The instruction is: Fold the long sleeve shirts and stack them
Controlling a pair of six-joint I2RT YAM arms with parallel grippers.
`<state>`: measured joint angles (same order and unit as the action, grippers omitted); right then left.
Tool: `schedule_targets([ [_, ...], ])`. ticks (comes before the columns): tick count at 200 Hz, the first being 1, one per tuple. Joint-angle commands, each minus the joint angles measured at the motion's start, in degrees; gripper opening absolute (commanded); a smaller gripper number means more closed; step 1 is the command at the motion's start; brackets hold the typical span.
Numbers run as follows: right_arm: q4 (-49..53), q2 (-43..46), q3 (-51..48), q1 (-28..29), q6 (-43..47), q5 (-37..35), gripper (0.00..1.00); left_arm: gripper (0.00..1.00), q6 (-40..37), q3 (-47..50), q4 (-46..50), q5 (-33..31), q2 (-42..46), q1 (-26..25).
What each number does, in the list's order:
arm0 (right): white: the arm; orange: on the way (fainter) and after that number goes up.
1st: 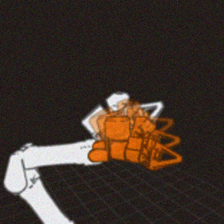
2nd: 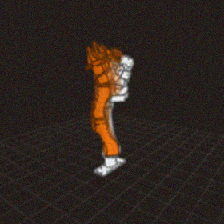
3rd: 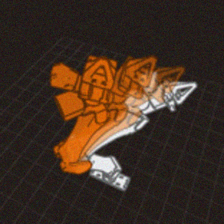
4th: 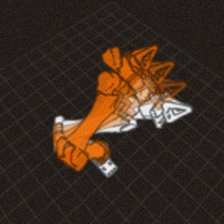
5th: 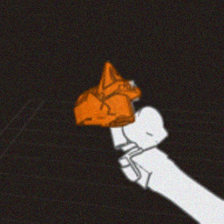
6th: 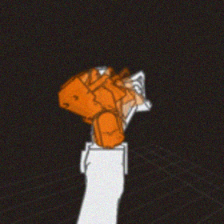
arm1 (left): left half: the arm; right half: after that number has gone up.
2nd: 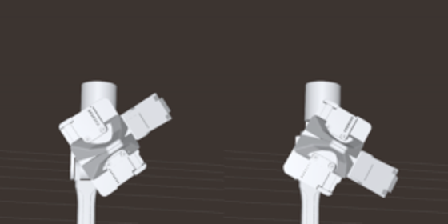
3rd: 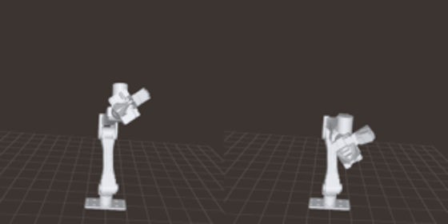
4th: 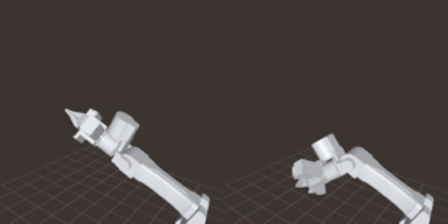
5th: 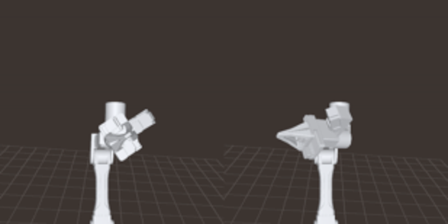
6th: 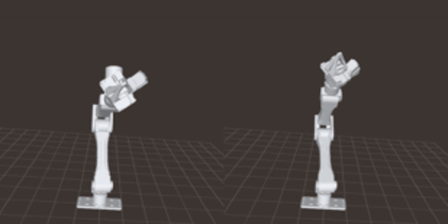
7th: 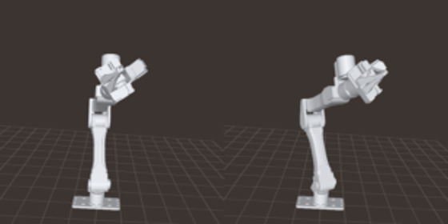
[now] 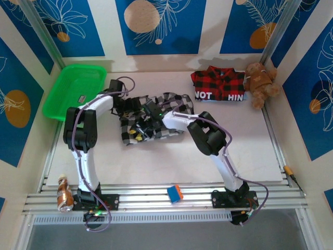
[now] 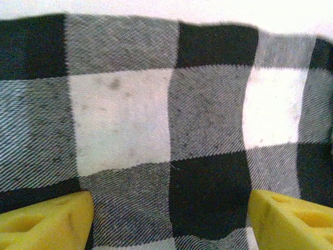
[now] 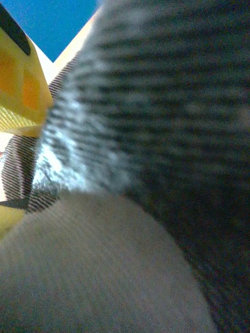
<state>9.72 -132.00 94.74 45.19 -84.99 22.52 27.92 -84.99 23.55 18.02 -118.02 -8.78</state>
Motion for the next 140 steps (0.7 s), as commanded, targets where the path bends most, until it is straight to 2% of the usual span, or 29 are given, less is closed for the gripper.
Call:
schedule_targets([
  [1, -3.88, 2.15, -0.79, 0.05, -11.69, -1.32, 0.43, 0.79, -1.01, 0.62, -0.89, 7.68, 4.97, 2.15],
  [33, -0.48, 7.25, -1.05, -1.61, -11.05, -0.99, 0.50, 0.89, 0.18, 0.73, 0.96, 10.85, 12.30, 3.53],
  [67, 2.41, 12.85, -2.18, -2.89, -11.61, -0.66, 0.53, 0.91, 1.61, 1.97, 6.53, 10.87, 20.35, 6.70],
  [83, 4.33, 14.12, -0.13, -3.57, -7.89, 0.19, 0.53, 0.92, 2.67, 5.83, 7.00, 9.89, 25.25, 8.34],
  [107, 13.12, 13.65, 7.69, -5.57, 7.11, 1.93, 0.56, 0.94, 1.81, 13.02, 8.35, 8.06, 31.44, 9.26],
  [117, 16.57, 12.56, 12.02, -6.26, 16.17, 3.25, 0.57, 0.94, 1.57, 16.44, 8.03, 9.00, 33.03, 9.68],
  [127, 23.67, 10.66, 18.68, -6.71, 25.76, 3.70, 0.58, 0.93, 1.75, 19.88, 7.49, 9.93, 34.17, 10.33],
  [140, 34.52, 7.55, 28.11, -6.65, 37.69, 0.77, 0.60, 0.92, 1.70, 24.11, 6.59, 11.14, 35.58, 11.41],
])
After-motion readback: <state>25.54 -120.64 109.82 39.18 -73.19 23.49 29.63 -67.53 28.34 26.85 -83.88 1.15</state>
